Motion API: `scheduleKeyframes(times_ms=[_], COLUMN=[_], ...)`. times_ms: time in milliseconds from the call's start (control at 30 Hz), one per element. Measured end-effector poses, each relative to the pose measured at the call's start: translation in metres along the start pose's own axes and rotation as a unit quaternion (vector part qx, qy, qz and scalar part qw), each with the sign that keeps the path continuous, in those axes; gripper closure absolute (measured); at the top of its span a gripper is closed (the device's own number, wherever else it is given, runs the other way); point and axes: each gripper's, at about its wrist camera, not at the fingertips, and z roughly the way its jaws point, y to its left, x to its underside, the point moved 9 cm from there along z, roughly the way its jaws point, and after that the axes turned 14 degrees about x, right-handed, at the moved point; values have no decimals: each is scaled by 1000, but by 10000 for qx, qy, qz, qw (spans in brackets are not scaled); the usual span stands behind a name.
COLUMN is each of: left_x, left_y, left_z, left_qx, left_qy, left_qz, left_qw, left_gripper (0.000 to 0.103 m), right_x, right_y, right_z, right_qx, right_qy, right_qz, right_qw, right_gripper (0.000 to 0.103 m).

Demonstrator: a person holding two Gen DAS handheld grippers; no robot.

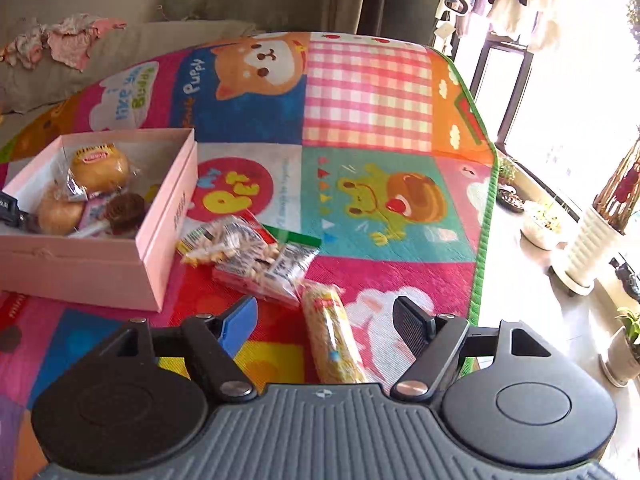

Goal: Organize objects
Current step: 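Reach the right gripper to the small white candy packs and grasp one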

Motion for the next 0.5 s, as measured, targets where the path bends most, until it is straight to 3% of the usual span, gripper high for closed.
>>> scheduleKeyframes(times_ms=[233, 433, 500], left_x=[0, 0, 0], left_y=[0, 0, 0], left_z=[0, -1, -1], left_qx=[1, -18, -14], left_qy=[5, 13, 15], left_qz=[-1, -16, -7], left_qw=[10000, 10000, 10000], left_gripper=[81, 81, 81], right_x=[14, -19, -39], right_y=[-21, 14, 26], right_z=[9, 17, 30], right_qx=[-42, -1203, -1389], right_qy=[209, 406, 438], right_qz=[481, 900, 948], right_qw=[9986, 9878, 9848], right_gripper=[25, 25, 25])
